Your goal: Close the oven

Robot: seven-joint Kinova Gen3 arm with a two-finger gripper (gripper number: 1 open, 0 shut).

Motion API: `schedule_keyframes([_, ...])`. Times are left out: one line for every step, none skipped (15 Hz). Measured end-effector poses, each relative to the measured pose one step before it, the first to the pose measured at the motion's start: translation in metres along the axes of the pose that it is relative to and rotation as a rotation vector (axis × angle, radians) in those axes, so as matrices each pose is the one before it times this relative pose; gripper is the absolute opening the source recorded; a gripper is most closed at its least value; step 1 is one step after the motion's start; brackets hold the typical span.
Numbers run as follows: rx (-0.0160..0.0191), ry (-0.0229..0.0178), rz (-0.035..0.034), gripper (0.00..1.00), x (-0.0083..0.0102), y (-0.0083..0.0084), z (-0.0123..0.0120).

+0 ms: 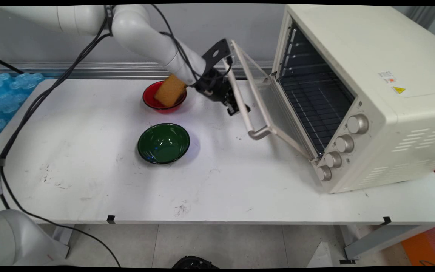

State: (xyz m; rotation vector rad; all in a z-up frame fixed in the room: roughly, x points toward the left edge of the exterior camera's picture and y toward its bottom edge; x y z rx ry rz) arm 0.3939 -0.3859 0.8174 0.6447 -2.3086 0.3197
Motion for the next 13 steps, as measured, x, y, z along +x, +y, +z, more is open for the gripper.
schedule_keyframes([-0.00080, 0.01425, 0.00419, 0.00, 0.00764, -0.00071, -0.00003])
schedule_keyframes([-0.00002, 0.01488, 0.00328, 0.00, 0.00781, -0.00089, -0.00009])
schedule_keyframes([0.00050, 0.01478, 0.00291, 0.00, 0.00772, -0.00079, 0.00011])
schedule_keyframes([0.00061, 0.01220, 0.00195, 0.00, 0.00651, -0.00082, 0.00020])
schedule_keyframes([0.00061, 0.01345, 0.00187, 0.00, 0.00742, -0.00087, 0.00044])
schedule_keyframes([0.00017, 0.01169, 0.00178, 0.00, 0.00642, -0.00068, 0.00054])
schedule_keyframes([0.00001, 0.01328, 0.00189, 0.00, 0.00726, -0.00077, 0.00059])
schedule_keyframes([0.00018, 0.01094, 0.00154, 0.00, 0.00599, -0.00072, 0.00040])
schedule_keyframes([0.00021, 0.00664, 0.00123, 0.00, 0.00378, -0.00054, 0.00030])
schedule_keyframes([0.00047, 0.01024, 0.00167, 0.00, 0.00603, -0.00092, 0.00029])
schedule_keyframes([0.00042, 0.00784, 0.00191, 0.00, 0.00514, -0.00084, 0.00000])
schedule_keyframes([0.00115, 0.00512, 0.00112, 0.00, 0.00364, -0.00069, -0.00049])
schedule_keyframes([0.00117, 0.00554, 0.00096, 0.00, 0.00418, -0.00061, -0.00084])
